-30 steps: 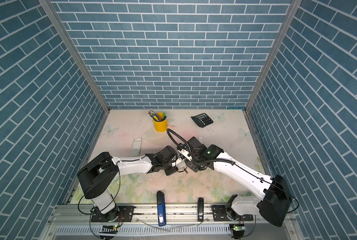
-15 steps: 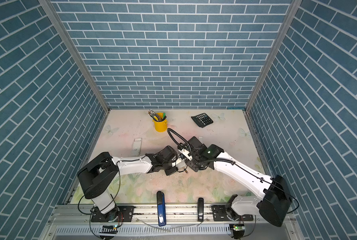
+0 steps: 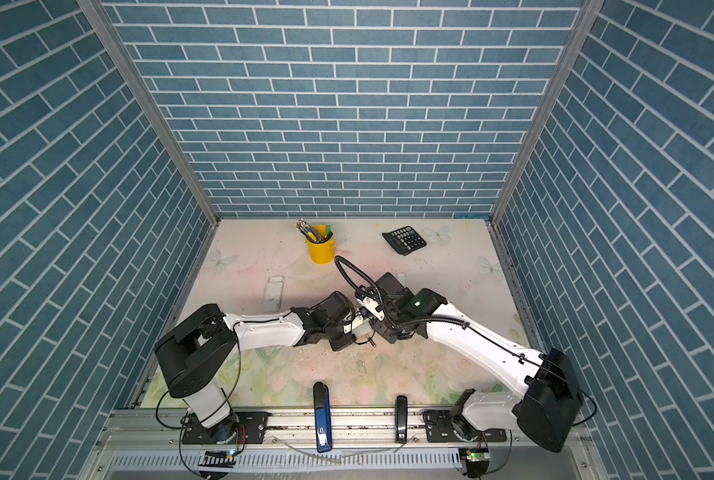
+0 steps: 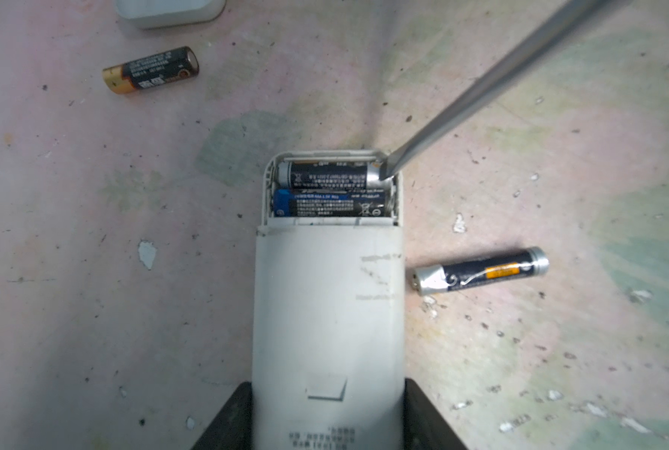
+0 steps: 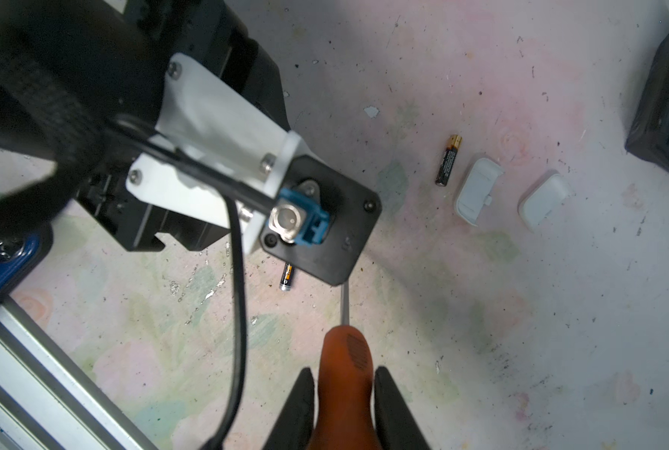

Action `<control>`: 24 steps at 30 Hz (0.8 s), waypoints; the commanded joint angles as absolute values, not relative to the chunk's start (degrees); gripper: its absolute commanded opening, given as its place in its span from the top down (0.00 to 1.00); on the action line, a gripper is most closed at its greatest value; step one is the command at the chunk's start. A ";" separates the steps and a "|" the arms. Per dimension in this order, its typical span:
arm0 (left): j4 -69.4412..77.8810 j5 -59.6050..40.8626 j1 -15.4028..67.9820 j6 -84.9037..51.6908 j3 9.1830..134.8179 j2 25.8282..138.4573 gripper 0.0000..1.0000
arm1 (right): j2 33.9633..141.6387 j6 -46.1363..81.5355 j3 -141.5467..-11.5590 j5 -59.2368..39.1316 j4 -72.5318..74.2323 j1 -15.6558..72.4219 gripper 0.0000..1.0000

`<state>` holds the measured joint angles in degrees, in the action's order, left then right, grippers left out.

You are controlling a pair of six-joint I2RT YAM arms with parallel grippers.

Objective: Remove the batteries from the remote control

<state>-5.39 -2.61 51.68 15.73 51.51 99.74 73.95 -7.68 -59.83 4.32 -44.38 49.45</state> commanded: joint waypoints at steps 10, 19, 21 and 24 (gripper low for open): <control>-10.93 -2.24 52.21 16.69 50.08 102.45 0.93 | 72.79 -5.88 -59.01 4.13 -47.10 49.28 1.00; -11.05 -2.31 52.21 16.75 50.10 102.48 0.93 | 72.52 -5.89 -58.92 5.44 -47.54 49.29 1.00; -11.06 -2.29 52.18 16.70 50.10 102.52 0.93 | 72.45 -5.89 -59.04 5.70 -47.78 49.30 1.00; -11.02 -2.29 52.20 16.70 50.14 102.57 0.93 | 72.32 -5.78 -59.31 6.09 -48.23 49.28 1.00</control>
<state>-5.39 -2.63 51.68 15.73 51.51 99.74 73.91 -6.28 -59.83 4.78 -46.02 49.43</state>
